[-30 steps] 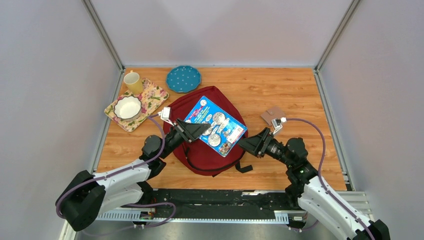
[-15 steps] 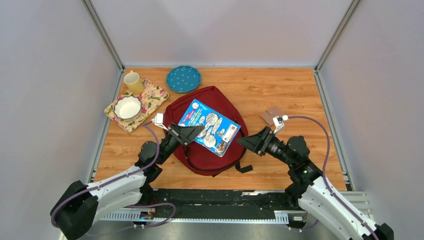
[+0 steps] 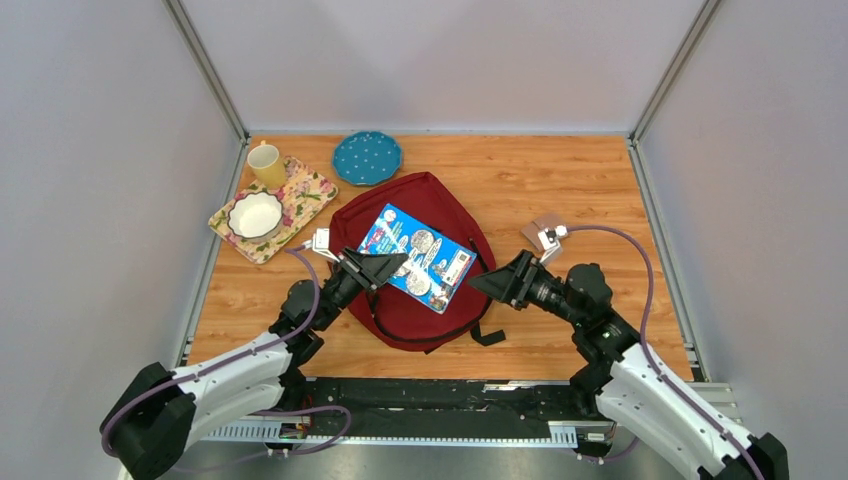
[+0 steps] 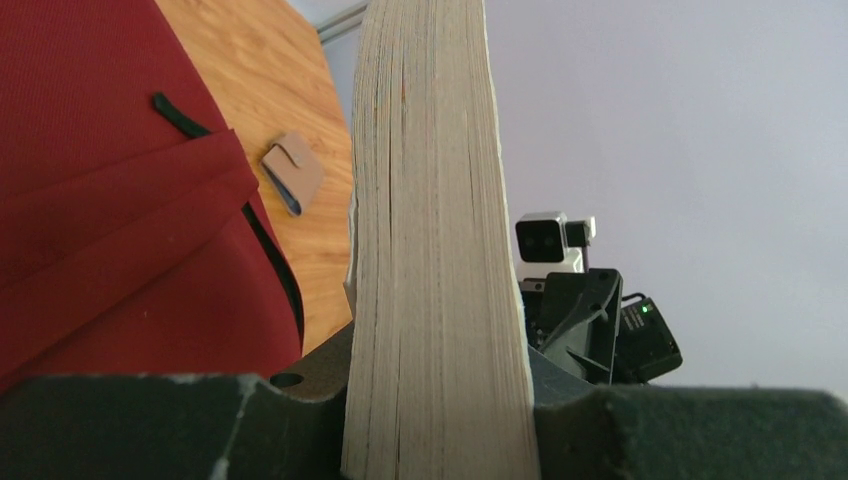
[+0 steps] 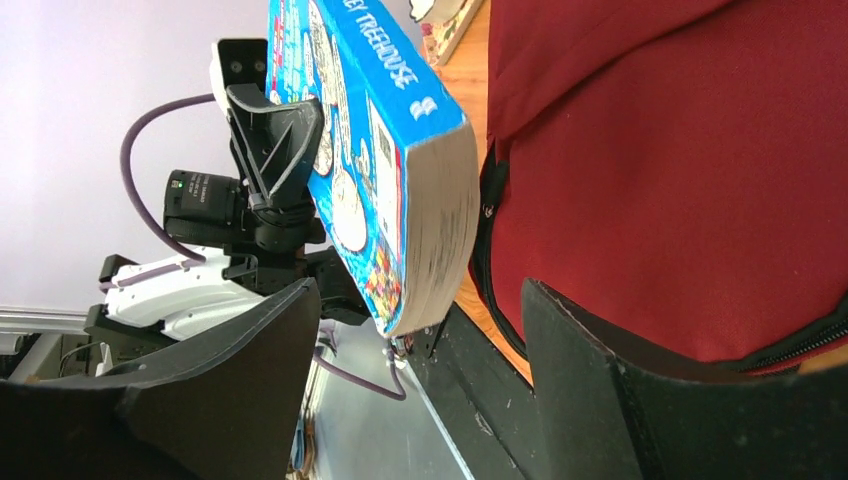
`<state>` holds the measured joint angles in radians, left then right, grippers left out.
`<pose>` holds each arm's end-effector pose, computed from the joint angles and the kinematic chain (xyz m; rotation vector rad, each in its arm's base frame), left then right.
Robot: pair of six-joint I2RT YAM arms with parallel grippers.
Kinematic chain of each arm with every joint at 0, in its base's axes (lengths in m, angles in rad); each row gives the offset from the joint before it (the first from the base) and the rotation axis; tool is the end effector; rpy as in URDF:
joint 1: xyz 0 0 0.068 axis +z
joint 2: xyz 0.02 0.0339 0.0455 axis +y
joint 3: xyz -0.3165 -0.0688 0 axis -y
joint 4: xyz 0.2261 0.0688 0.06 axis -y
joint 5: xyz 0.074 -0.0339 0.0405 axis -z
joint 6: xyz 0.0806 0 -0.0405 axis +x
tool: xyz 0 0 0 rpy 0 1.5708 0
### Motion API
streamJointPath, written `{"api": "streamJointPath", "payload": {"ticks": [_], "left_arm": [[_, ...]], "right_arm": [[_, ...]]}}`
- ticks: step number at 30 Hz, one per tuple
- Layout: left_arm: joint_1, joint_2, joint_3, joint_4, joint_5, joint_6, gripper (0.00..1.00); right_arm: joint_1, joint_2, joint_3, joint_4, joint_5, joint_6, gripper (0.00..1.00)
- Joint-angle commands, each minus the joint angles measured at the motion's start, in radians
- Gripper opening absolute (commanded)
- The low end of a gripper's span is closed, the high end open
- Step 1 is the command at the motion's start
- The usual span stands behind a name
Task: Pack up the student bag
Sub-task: Pick up the book from the center of the board.
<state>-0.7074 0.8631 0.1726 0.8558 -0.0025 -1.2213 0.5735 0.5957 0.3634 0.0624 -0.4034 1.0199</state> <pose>0.1364 -0.1163 0.2817 -0.4111 1.5551 -1.5593 0.0986 0.1014 0.2724 0.1042 1.9834 1.4597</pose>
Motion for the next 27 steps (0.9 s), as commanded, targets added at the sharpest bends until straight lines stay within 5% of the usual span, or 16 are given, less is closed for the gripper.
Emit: {"api": "streamJointPath", "payload": {"ticks": [1, 13, 16, 21, 22, 23, 27], "left_arm": [[-0.004, 0.028, 0.039, 0.187, 0.05, -0.078, 0.0], [-0.004, 0.122, 0.041, 0.317, 0.104, -0.135, 0.0], [-0.004, 0.158, 0.051, 0.342, 0.127, -0.156, 0.0], [-0.004, 0.192, 0.045, 0.377, 0.14, -0.168, 0.01], [-0.004, 0.195, 0.048, 0.371, 0.153, -0.162, 0.06], [-0.004, 0.194, 0.05, 0.361, 0.162, -0.155, 0.23], [-0.004, 0.159, 0.092, 0.107, 0.213, -0.08, 0.48]], "right_arm": [[0.006, 0.099, 0.063, 0.161, -0.06, -0.008, 0.76], [0.054, 0.315, 0.035, 0.471, -0.086, 0.151, 0.63], [0.057, 0.332, 0.034, 0.522, -0.095, 0.167, 0.51], [0.057, 0.337, 0.032, 0.544, -0.103, 0.174, 0.1], [0.057, 0.331, 0.032, 0.531, -0.097, 0.154, 0.04], [0.057, 0.32, 0.038, 0.471, -0.085, 0.135, 0.0], [0.058, 0.208, 0.078, 0.247, 0.009, 0.028, 0.0]]}}
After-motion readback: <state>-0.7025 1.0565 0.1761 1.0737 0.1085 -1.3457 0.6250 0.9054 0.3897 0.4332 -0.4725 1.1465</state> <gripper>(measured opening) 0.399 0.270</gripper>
